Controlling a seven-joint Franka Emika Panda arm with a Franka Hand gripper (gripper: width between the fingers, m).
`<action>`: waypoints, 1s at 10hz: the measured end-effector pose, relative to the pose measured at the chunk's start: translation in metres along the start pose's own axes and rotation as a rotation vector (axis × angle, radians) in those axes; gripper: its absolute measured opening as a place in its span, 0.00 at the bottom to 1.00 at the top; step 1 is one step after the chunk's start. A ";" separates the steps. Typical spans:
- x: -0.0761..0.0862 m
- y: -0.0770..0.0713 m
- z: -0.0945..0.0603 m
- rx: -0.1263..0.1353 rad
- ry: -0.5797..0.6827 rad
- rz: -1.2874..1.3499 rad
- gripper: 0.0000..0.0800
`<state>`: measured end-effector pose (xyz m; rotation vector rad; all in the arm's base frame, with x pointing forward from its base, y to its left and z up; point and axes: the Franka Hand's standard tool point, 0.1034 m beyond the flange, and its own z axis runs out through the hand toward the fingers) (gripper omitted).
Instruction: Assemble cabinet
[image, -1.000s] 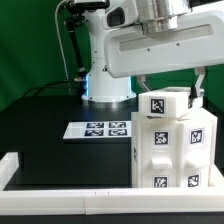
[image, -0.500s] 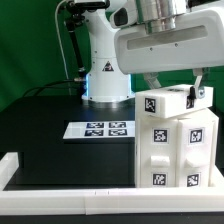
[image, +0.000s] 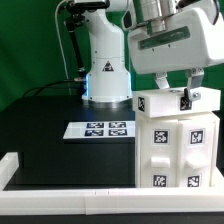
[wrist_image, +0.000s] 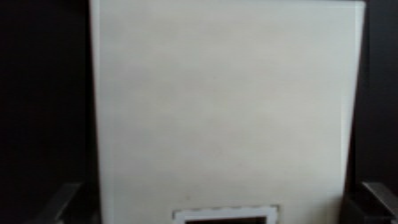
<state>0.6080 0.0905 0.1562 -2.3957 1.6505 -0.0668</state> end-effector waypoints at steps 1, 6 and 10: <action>0.000 0.000 0.000 0.002 -0.001 0.066 0.70; 0.001 0.000 -0.001 0.025 -0.022 0.527 0.70; 0.002 -0.001 0.000 0.046 -0.043 0.822 0.70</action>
Offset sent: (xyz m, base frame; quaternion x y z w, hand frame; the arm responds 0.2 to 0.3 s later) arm -0.0123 -0.0129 -0.0003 -0.0019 0.0301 0.3086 0.9507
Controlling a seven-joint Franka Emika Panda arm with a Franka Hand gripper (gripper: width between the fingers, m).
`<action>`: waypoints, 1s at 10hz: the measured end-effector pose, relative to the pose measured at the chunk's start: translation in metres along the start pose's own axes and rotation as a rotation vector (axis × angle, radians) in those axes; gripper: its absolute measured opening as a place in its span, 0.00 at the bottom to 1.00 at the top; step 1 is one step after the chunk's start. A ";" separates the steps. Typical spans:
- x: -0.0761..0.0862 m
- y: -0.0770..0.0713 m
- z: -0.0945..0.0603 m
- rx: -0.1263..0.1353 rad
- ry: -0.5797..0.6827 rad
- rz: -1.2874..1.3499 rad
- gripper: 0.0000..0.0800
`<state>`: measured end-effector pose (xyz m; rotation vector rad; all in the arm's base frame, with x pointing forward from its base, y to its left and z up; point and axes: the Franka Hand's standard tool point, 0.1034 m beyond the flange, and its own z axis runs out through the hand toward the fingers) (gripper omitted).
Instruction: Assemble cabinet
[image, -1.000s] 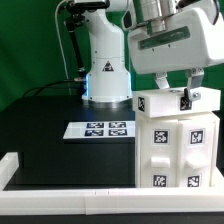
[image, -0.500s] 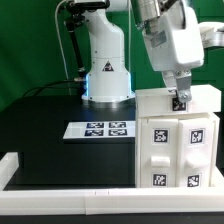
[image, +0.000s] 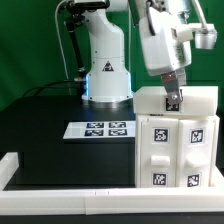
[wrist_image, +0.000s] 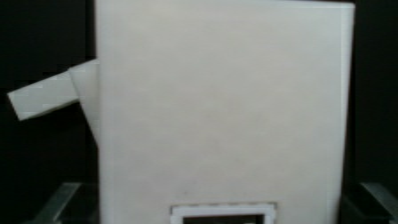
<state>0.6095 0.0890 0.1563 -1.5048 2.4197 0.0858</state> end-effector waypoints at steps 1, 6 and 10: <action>0.001 -0.001 0.000 -0.001 -0.006 0.055 0.70; 0.003 -0.003 -0.001 -0.013 -0.061 0.216 0.70; 0.002 -0.003 -0.004 0.000 -0.067 0.178 0.83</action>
Offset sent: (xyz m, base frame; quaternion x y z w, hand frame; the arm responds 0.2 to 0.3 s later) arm -0.0057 -0.0027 0.0000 -0.0305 -0.0033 0.1629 0.9862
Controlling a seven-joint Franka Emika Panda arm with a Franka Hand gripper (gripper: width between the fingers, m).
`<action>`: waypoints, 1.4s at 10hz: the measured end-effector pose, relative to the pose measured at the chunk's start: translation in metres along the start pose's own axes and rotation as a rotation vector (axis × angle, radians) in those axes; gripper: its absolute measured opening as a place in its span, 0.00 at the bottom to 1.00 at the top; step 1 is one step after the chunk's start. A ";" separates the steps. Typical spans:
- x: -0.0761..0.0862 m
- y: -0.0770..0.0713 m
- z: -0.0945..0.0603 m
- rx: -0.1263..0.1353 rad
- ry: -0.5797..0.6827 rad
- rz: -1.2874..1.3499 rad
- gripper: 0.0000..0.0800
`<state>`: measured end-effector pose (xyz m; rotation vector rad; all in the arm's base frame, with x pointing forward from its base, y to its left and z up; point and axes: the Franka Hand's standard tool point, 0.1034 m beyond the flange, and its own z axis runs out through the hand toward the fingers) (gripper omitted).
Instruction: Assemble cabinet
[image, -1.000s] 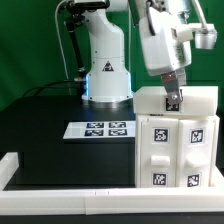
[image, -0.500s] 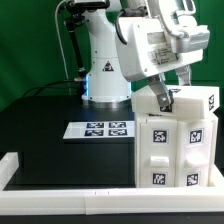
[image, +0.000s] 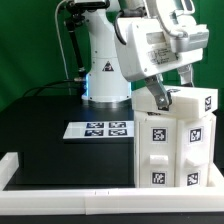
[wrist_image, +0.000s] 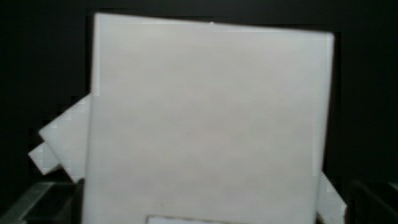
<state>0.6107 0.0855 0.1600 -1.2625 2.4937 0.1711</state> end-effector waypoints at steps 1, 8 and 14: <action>-0.001 0.000 -0.007 0.017 -0.017 0.005 0.97; -0.015 -0.007 -0.019 0.009 -0.020 -0.420 1.00; -0.022 -0.007 -0.020 -0.002 -0.022 -0.927 1.00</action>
Offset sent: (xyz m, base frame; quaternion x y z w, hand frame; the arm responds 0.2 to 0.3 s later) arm 0.0010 0.0068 0.0183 0.0183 -0.0560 0.0573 0.9966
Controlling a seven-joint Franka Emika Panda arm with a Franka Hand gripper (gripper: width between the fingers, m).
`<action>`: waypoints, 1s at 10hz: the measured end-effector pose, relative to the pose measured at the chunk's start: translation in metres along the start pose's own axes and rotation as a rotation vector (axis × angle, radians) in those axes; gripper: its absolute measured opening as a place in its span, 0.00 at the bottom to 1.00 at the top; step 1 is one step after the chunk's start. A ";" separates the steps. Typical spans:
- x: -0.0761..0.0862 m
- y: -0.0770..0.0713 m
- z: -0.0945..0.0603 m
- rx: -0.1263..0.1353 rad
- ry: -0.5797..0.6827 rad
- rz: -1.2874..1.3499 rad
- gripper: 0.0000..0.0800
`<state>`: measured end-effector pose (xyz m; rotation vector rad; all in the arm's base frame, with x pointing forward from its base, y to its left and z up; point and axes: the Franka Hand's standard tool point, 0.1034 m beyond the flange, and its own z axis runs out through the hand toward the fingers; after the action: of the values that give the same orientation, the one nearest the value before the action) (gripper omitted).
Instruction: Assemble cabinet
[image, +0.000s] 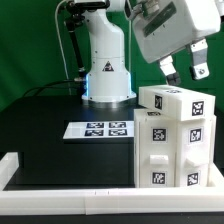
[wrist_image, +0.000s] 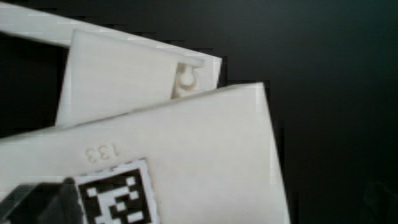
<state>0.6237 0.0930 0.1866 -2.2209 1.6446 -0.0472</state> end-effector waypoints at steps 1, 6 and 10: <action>0.000 0.000 0.000 -0.002 0.001 -0.077 1.00; 0.008 0.005 -0.003 -0.076 0.018 -0.908 1.00; 0.012 0.007 -0.002 -0.091 0.021 -1.199 1.00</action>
Offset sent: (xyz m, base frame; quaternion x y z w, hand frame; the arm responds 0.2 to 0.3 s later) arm -0.0008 -0.0026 0.0015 -0.0157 -0.0223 -0.4001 0.9161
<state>0.6208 0.0799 0.1839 -2.9116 0.1158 -0.3027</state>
